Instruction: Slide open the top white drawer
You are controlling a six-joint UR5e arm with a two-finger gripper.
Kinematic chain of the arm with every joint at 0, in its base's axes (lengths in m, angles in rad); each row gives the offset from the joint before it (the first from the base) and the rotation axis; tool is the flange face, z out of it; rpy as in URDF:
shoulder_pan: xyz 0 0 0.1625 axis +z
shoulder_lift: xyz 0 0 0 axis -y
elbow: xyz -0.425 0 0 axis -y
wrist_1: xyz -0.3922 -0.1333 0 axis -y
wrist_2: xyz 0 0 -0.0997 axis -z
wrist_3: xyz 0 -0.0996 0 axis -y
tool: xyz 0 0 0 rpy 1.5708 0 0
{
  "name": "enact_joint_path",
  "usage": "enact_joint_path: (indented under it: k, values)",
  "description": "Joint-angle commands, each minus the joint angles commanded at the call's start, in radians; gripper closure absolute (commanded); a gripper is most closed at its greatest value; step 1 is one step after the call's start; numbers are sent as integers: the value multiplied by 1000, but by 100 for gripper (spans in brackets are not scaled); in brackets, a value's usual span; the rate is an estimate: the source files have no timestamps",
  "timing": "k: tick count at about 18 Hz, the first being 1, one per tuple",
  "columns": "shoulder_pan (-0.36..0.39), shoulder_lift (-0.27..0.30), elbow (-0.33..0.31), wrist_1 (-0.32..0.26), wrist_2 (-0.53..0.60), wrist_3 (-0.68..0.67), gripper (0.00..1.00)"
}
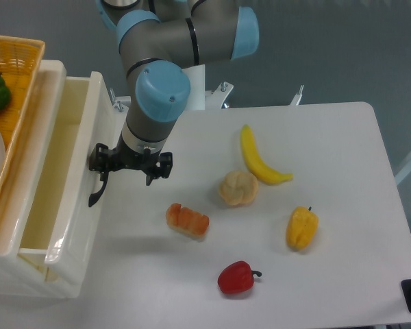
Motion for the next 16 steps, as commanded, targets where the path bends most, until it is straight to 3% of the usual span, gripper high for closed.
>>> enact_joint_path:
  k: [16]
  values:
    - [74,2,26,0,5,8,0]
